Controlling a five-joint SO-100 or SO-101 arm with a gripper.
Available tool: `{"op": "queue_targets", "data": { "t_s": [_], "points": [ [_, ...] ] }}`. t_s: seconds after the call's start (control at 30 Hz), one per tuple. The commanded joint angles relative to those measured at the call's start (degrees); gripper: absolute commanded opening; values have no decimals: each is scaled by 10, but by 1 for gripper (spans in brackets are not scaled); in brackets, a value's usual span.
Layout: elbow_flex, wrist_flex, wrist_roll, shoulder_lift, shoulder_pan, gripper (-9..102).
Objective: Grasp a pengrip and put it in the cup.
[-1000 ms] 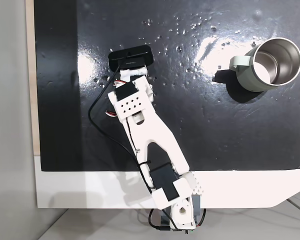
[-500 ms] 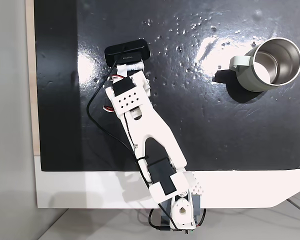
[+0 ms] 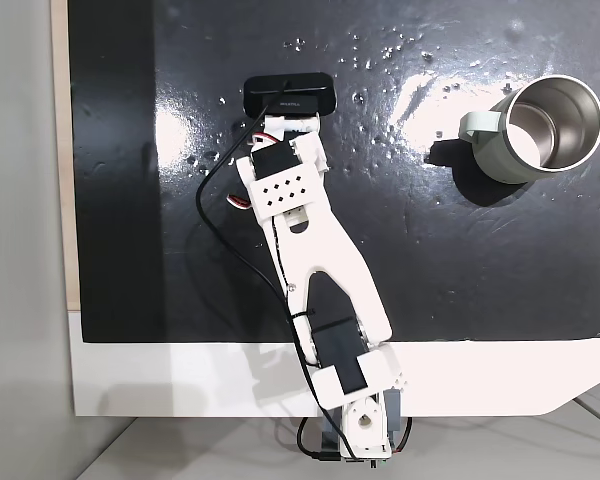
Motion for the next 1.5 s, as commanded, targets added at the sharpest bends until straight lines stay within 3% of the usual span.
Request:
{"op": "queue_targets", "data": {
  "t_s": [0.0, 0.37, 0.73, 0.97, 1.47],
  "points": [
    [-59, 38, 35, 83, 40, 0],
    [-92, 143, 38, 265, 200, 0],
    [-174, 151, -40, 324, 417, 0],
    [-175, 62, -78, 288, 495, 0],
    [-64, -176, -146, 267, 509, 0]
  ]
}}
